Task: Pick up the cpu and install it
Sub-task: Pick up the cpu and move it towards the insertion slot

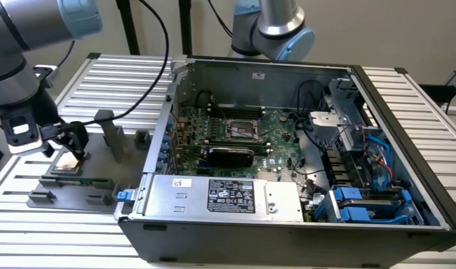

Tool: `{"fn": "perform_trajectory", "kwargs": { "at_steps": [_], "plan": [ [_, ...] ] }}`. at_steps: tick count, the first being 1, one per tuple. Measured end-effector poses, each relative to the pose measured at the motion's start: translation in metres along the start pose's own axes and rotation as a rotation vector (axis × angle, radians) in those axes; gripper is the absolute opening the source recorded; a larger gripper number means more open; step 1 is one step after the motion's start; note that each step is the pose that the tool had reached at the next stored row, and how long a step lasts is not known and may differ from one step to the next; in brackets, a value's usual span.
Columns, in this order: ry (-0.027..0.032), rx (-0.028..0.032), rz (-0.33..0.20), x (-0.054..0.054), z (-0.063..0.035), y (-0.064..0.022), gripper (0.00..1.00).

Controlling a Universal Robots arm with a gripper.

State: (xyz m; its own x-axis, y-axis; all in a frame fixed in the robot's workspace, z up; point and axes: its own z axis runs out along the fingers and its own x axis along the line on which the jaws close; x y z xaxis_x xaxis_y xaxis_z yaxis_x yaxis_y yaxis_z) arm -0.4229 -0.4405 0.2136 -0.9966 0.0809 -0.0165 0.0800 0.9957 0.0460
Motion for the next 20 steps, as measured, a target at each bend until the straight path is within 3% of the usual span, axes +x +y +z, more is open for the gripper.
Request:
{"fn": "perform_trajectory", "kwargs": {
  "at_steps": [3, 4, 13, 20],
  "plan": [
    [-0.0001, 0.0, 0.001, 0.001, 0.0054, 0.0001, 0.73],
    [-0.0001, 0.0, 0.002, 0.002, 0.0072, 0.0003, 0.79],
    [-0.0003, 0.0001, 0.007, 0.008, 0.0227, 0.0053, 0.79],
    [-0.0004, 0.0002, 0.009, 0.01, 0.0267, 0.0072, 0.79]
  ]
}}
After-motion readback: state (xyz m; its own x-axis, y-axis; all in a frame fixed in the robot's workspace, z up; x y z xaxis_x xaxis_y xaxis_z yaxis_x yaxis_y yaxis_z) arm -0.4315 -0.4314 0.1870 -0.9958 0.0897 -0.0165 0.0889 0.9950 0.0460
